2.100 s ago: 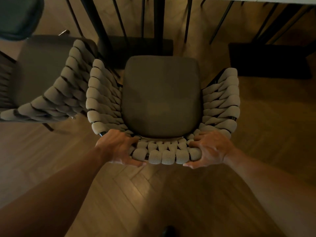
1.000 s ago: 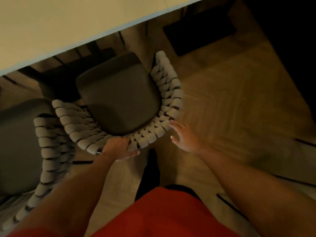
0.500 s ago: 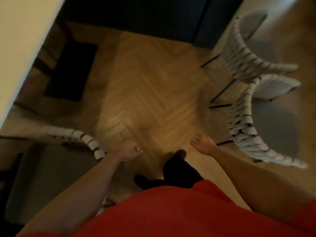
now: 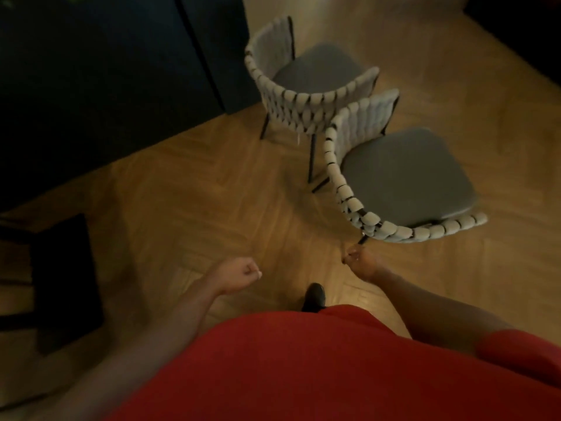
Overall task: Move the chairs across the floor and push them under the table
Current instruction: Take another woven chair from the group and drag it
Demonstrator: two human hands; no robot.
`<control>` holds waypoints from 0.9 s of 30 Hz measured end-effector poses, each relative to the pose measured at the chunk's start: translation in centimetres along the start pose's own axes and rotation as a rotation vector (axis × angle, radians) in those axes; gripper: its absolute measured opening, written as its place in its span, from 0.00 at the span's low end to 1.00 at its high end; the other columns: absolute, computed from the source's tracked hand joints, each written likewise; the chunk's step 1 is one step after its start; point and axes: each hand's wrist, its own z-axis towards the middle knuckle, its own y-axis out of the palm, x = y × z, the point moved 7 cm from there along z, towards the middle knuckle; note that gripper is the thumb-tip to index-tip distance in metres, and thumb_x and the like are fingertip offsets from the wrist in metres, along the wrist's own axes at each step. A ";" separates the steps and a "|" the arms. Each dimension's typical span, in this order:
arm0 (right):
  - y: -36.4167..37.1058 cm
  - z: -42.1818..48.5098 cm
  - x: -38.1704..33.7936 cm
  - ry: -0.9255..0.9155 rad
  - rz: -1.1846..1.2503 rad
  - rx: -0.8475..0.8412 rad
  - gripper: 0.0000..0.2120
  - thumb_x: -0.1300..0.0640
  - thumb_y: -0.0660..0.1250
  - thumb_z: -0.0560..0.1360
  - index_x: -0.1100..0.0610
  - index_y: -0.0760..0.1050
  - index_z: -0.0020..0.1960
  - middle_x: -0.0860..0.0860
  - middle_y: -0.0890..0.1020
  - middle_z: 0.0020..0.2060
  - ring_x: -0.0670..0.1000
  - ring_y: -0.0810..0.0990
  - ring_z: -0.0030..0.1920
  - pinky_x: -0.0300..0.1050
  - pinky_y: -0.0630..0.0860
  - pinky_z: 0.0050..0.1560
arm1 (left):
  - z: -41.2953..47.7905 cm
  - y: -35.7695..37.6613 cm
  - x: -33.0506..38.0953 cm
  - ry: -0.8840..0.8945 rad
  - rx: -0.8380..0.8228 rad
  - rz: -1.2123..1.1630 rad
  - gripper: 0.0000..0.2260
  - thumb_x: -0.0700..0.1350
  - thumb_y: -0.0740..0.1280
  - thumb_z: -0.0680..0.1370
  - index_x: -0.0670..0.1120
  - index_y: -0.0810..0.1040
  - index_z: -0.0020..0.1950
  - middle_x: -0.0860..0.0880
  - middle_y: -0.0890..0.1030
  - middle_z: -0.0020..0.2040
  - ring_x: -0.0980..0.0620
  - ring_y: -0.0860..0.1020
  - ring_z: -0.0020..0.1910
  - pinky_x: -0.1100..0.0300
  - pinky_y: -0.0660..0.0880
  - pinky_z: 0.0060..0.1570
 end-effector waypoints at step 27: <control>-8.6 12.0 -3.2 0.382 0.062 0.213 0.34 0.32 0.63 0.80 0.52 0.70 0.77 0.54 0.78 0.72 0.57 0.72 0.74 0.58 0.69 0.74 | 34.2 -18.1 28.4 0.842 -0.189 0.875 0.24 0.63 0.68 0.81 0.53 0.75 0.73 0.54 0.78 0.69 0.53 0.75 0.69 0.52 0.77 0.64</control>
